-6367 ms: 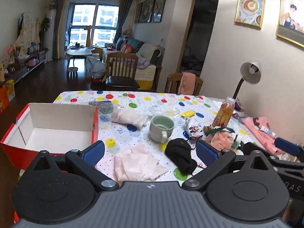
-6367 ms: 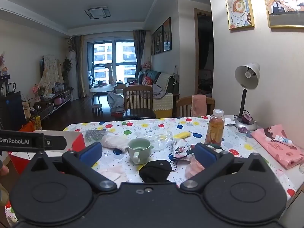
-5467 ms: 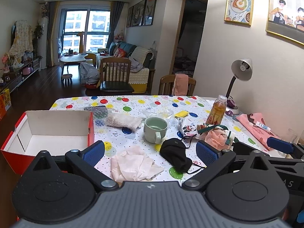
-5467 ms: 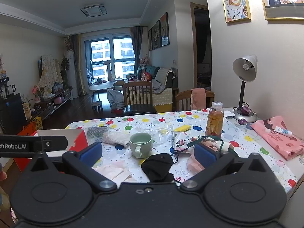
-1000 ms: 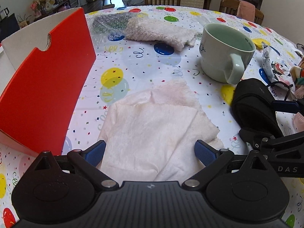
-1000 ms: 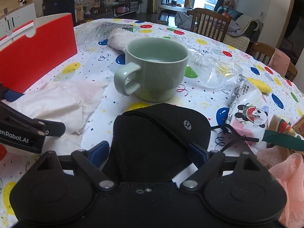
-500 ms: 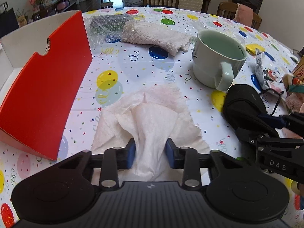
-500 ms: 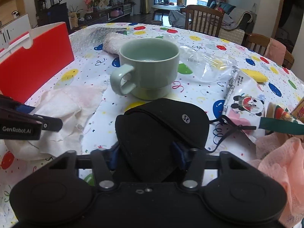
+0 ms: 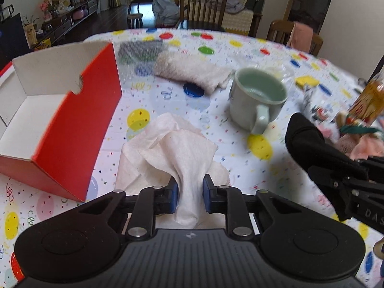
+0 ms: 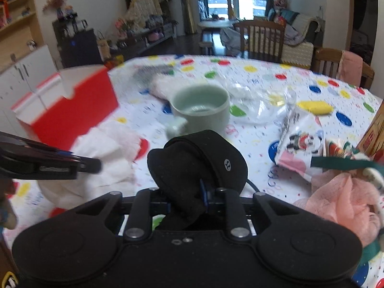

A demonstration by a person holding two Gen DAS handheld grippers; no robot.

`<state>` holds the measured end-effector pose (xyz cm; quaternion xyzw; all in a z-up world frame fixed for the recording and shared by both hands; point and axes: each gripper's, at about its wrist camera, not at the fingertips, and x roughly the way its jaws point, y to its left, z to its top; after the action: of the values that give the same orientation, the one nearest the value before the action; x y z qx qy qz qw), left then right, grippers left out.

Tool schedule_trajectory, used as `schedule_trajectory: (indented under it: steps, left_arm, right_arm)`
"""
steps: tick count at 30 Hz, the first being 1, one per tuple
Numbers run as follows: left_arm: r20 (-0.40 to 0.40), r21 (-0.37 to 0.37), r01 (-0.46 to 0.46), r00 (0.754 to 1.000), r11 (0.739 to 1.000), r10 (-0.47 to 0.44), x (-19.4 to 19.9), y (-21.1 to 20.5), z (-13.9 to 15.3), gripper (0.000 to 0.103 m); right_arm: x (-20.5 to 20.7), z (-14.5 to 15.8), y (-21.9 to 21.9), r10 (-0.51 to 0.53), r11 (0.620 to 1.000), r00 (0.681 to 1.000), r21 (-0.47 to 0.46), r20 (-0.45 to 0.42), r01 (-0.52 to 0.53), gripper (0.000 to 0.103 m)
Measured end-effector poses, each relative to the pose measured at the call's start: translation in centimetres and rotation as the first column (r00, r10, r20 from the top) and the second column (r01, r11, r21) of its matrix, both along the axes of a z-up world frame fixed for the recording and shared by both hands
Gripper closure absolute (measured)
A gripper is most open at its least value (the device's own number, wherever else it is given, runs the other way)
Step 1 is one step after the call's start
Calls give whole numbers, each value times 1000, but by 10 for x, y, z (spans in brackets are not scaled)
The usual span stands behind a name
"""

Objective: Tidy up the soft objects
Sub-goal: 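Close the left tool on the white tissue while the right tool grips the black mask, then carry the tissue and mask into the red box and open both tools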

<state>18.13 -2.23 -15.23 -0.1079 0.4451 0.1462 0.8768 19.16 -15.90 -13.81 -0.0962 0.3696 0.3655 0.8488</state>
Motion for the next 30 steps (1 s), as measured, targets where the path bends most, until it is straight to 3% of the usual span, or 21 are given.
schedule_trajectory:
  steps: [16,30]
  left_arm:
    - [101,-26,54,994,998,-51,-42,14,72,83]
    - [185,-22,145,973,989,-139,-70,97,122,82]
  right_arm:
    - [-36,82,13,71,990,997,119,32,-74,83]
    - [-52,122,101,84,982,994,161,63,-93,82]
